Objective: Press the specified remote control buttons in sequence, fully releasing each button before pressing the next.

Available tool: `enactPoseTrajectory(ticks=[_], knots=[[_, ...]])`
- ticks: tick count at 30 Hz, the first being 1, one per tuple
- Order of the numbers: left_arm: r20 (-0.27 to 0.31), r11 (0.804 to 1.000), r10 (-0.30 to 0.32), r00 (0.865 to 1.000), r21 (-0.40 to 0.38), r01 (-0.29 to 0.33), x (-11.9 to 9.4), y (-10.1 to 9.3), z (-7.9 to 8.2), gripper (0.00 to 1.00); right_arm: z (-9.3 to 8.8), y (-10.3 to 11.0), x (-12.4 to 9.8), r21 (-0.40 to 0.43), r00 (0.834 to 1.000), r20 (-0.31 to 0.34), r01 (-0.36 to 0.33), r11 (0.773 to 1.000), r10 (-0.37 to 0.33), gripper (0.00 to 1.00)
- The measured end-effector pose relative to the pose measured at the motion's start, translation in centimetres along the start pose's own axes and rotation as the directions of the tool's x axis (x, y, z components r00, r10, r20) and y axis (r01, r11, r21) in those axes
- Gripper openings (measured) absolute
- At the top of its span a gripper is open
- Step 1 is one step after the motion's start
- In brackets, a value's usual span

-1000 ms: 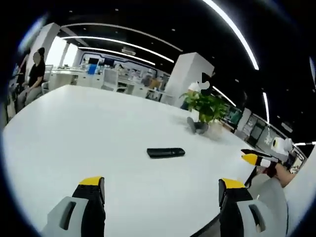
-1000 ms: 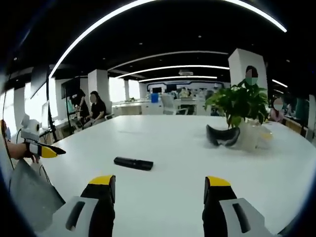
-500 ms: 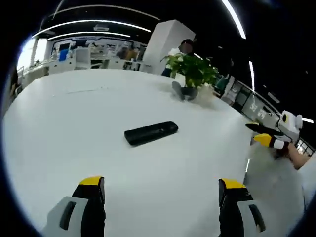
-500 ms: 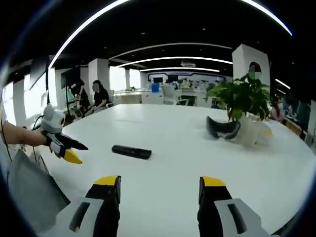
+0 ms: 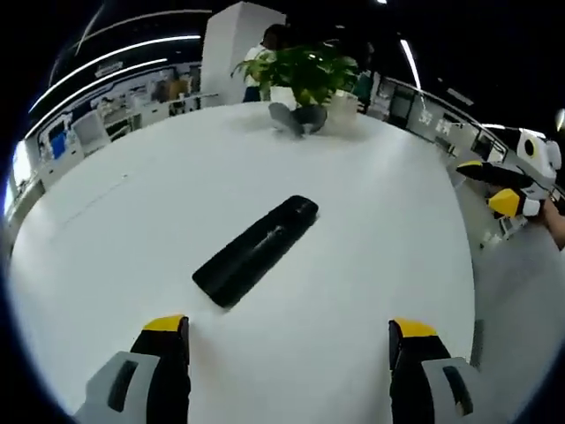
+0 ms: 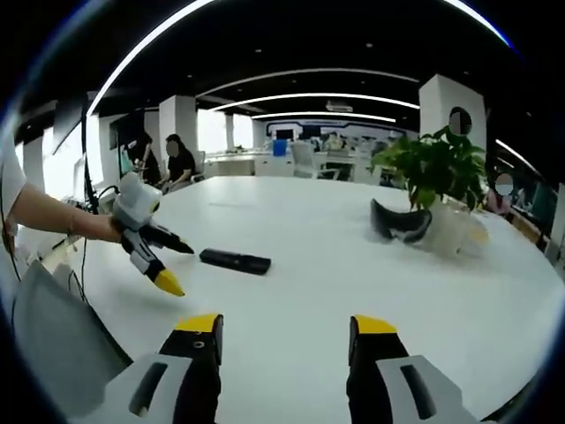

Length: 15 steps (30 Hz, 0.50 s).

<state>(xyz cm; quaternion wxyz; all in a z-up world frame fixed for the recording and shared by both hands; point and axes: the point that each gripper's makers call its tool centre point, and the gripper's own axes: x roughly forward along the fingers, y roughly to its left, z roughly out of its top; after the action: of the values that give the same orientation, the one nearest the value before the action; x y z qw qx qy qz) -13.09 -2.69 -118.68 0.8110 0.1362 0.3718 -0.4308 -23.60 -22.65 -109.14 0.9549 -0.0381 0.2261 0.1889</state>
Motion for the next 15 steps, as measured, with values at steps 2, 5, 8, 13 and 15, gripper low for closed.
enactPoseTrajectory(ticks=[2, 5, 8, 13, 15], knots=[[-0.024, 0.999, -0.003, 1.0, 0.041, 0.004, 0.5, 0.3, 0.3, 0.97, -0.1, 0.0, 0.0, -0.003, 1.0, -0.004, -0.001, 1.0, 0.001, 0.55], [-0.063, 0.996, -0.011, 0.998, 0.09, 0.016, 1.2, 0.7, 0.6, 0.96, -0.1, 0.1, 0.0, -0.006, 1.0, -0.004, -0.001, 1.0, 0.001, 0.54], [-0.078, 0.992, -0.023, 0.997, 0.125, 0.032, 1.9, 1.0, 1.4, 0.95, 0.0, 0.0, -0.1, 0.002, 1.0, 0.001, -0.002, 1.0, 0.002, 0.52], [-0.166, 0.954, -0.082, 0.983, 0.271, 0.126, 3.0, 1.6, 2.4, 0.84, -0.1, -0.1, -0.2, 0.006, 1.0, 0.002, -0.002, 1.0, 0.002, 0.51], [-0.209, 0.939, -0.093, 0.974, 0.307, 0.155, 3.3, 1.8, 2.8, 0.79, -0.1, -0.1, -0.1, 0.003, 1.0, -0.001, 0.0, 1.0, 0.0, 0.5]])
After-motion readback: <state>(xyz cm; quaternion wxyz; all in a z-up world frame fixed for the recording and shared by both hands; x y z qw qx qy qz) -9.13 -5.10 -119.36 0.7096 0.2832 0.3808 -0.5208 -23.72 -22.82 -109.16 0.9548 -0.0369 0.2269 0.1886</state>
